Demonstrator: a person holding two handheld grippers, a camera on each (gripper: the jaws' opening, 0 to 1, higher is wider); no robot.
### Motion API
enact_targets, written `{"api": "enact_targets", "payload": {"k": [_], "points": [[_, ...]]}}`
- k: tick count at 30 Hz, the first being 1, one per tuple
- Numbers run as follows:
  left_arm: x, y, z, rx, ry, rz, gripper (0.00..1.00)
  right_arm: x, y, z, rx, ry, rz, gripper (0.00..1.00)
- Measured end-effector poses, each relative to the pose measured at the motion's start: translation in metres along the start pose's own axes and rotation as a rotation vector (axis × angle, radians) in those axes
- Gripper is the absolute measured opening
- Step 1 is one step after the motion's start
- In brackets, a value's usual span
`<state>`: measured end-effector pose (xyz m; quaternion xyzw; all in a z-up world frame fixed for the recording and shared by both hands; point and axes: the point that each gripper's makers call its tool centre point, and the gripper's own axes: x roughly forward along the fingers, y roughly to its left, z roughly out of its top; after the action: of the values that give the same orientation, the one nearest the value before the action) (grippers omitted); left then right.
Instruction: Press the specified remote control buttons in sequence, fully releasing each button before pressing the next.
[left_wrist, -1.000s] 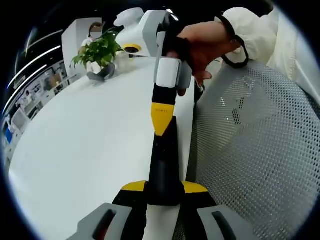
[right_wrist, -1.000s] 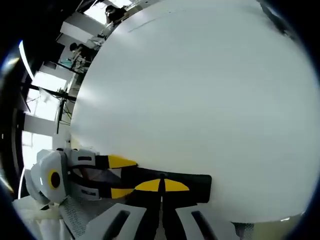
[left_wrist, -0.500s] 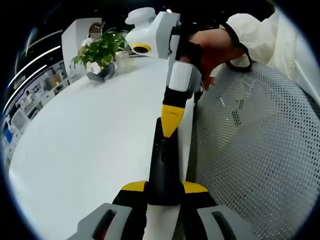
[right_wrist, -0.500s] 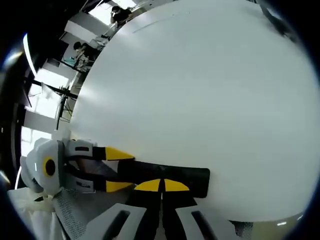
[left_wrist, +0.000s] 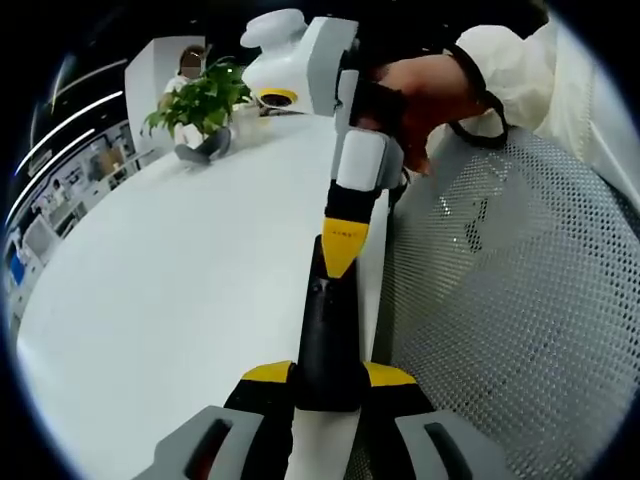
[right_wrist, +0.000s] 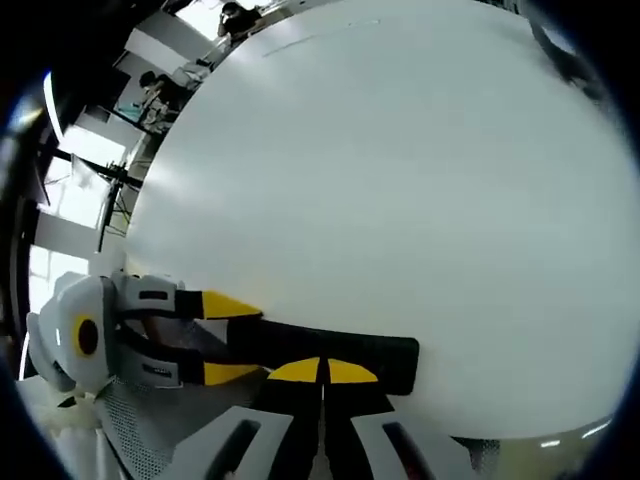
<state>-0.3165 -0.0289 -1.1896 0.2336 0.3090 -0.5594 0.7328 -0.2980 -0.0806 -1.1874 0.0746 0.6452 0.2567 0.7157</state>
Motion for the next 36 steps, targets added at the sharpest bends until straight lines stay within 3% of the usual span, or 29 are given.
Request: {"api": "enact_targets", "payload": {"k": [7,13,16,24,27,36], "points": [[0.000,0.000,0.000,0.003,-0.002,-0.001,0.25,-0.002,-0.001,-0.001,0.022,-0.049,0.037,0.00],[0.001,0.000,0.000,0.003,-0.002,-0.001,0.25,-0.007,0.002,-0.003,-0.022,-0.113,0.067,0.00],[0.001,0.000,0.000,0.005,-0.001,-0.002,0.25,-0.017,0.010,0.011,-0.054,-0.186,0.083,0.00],[0.001,0.000,0.000,0.004,-0.003,-0.002,0.25,-0.018,-0.005,0.002,0.029,-0.153,0.054,0.00],[0.001,0.000,0.000,0.003,-0.004,-0.002,0.25,-0.016,-0.003,-0.007,0.077,-0.102,0.071,0.00],[0.000,0.001,0.000,0.003,-0.007,-0.002,0.25,-0.009,-0.005,-0.008,0.028,-0.086,0.038,0.00]]}}
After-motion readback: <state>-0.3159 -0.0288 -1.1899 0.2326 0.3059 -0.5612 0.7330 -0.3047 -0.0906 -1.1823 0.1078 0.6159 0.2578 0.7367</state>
